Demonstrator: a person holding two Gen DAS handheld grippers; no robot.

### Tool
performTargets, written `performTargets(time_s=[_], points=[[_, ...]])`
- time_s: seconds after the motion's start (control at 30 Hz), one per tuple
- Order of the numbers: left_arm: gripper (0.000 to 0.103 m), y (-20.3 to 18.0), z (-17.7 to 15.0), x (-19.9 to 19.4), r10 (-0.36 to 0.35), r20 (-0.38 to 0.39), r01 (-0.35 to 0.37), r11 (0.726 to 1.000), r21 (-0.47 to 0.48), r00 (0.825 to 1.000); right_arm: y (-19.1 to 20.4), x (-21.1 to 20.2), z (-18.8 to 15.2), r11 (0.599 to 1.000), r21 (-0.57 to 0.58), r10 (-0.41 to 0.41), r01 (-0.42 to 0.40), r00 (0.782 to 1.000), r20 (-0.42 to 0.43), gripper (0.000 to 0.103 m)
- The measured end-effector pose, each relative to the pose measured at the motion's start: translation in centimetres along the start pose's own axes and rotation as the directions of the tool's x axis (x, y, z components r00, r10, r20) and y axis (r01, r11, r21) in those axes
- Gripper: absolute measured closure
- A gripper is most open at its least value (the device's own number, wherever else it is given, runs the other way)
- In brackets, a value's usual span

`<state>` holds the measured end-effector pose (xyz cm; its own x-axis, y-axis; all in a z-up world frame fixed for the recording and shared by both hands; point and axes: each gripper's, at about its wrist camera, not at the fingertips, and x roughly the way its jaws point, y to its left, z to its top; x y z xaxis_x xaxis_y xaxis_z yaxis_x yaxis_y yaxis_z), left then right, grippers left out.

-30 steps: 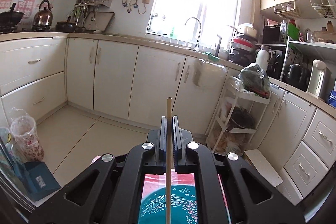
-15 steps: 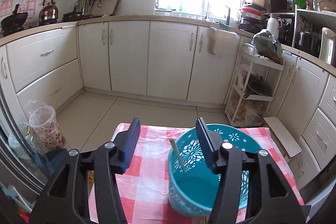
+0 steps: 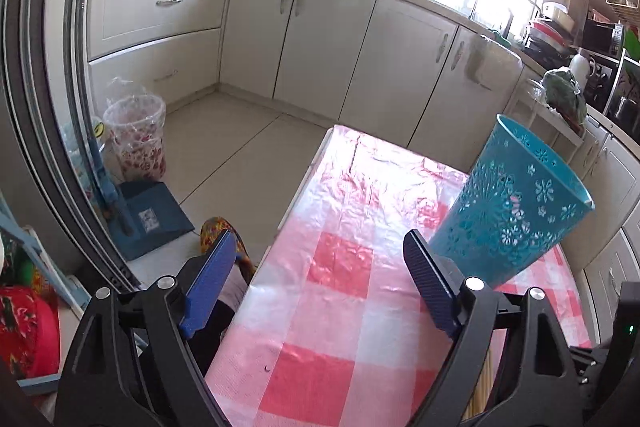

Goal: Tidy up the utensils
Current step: 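Withdraw the left tool from the basket while the right tool grasps a stick, then lift the stick with the right tool over the basket and open it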

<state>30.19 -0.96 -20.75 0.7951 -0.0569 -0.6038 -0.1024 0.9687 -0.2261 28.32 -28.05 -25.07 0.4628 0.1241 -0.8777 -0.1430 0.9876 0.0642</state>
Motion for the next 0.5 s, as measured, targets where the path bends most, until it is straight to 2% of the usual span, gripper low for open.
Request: performTargets(time_s=[0.13, 0.23, 0.4, 0.5], points=[[0.021, 0.4, -1.2, -0.1, -0.017, -0.029, 0.017, 1.000, 0.010, 0.999, 0.8, -0.2, -0.2, 0.999, -0.028, -0.030, 0.029, 0.999, -0.013, 0.091], [0.021, 0.8, -1.6, 0.0, -0.030, -0.048, 0.030, 1.000, 0.002, 0.998, -0.3, -0.7, -0.5, 0.999, 0.053, 0.006, -0.005, 1.000, -0.022, 0.097], [0.021, 1.2, -2.0, 0.5, -0.040, -0.078, 0.040, 0.999, -0.011, 0.996, -3.0, -3.1, -1.9, 0.971, 0.204, 0.117, -0.122, 0.992, 0.035, 0.097], [0.021, 1.5, -2.3, 1.0, -0.041, -0.098, 0.039, 0.999, -0.025, 0.994, -4.3, -5.5, -2.4, 0.936, 0.274, 0.197, -0.220, 0.975, 0.107, 0.097]])
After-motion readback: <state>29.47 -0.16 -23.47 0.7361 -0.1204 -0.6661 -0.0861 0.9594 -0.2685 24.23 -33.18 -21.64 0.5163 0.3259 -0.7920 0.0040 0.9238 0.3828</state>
